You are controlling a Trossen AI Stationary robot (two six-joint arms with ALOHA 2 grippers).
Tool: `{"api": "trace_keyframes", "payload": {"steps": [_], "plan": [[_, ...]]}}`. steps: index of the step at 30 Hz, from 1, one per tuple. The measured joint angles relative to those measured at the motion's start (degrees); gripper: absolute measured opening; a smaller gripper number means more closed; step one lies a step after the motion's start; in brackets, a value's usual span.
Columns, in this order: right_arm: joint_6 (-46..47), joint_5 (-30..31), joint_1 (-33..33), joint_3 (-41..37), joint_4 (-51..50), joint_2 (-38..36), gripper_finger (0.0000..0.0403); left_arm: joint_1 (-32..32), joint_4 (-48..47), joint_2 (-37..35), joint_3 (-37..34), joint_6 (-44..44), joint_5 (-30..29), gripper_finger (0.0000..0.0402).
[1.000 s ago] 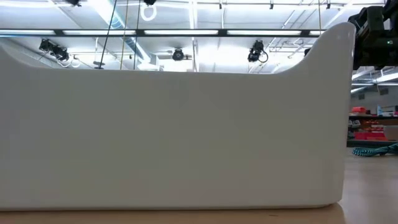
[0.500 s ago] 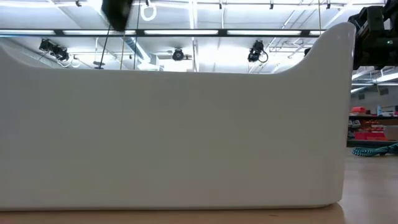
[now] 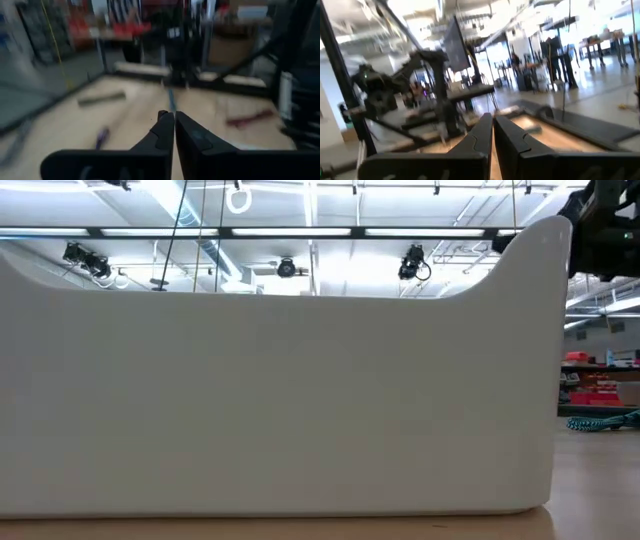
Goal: Pick and place USB-C Cables
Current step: Put the bottom purple USB cable into the white bin
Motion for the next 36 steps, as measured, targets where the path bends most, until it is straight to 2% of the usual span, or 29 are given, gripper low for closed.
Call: {"api": "trace_keyframes", "payload": {"steps": [2, 4, 7, 9, 13, 17, 20, 22, 24, 28, 30, 36], "plan": [[1.39, -0.02, 0.0, 0.0, 2.5, 0.0, 0.0025, -0.36, -20.42, -3.12, 5.0, -15.16, 5.94, 0.0027], [4.01, -0.02, 0.0, 0.0, 4.45, 0.0, 0.0025, 0.42, -38.74, -3.42, 10.22, -26.84, 15.03, 0.0028], [6.19, -0.02, 0.0, 0.0, 5.92, 0.0, 0.0025, 2.06, -56.27, -0.01, 15.45, -34.28, 28.7, 0.0029], [6.16, -0.02, 0.0, 0.0, 7.4, 0.0, 0.0025, 2.7, -59.5, 3.19, 16.65, -30.94, 36.25, 0.0029], [6.22, -0.03, 0.0, 0.0, 9.24, 0.0, 0.0025, 2.8, -58.8, 10.73, 16.76, -21.44, 50.31, 0.0043], [8.95, -2.04, 0.0, 0.0, 9.26, 0.0, 0.0025, 2.62, -58.81, 17.92, 16.76, -16.59, 64.96, 0.0089], [9.57, -2.74, 0.0, 0.0, 9.25, 0.0, 0.0025, 1.78, -58.81, 21.13, 16.76, -15.65, 72.67, 0.0136], [9.22, -3.03, 0.0, 0.0, 9.19, 0.0, 0.0025, 1.0, -58.89, 22.42, 16.76, -15.55, 74.78, 0.0169], [8.72, -2.95, 0.0, 0.0, 8.8, 0.0, 0.0025, -0.18, -59.0, 22.67, 16.76, -15.09, 73.59, 0.0197], [7.2, -2.96, 0.0, 0.0, 8.41, 0.0, 0.0025, -3.08, -60.17, 22.74, 16.76, -12.38, 62.67, 0.0233], [8.29, -3.32, 0.03, 0.0, 7.86, 0.0, 0.0025, -3.78, -60.4, 23.0, 16.76, -11.84, 59.59, 0.0236], [10.78, -8.1, 0.11, 0.0, 7.65, 0.0, 0.0025, -3.59, -59.43, 26.66, 16.74, -10.94, 61.56, 0.0212]]}}
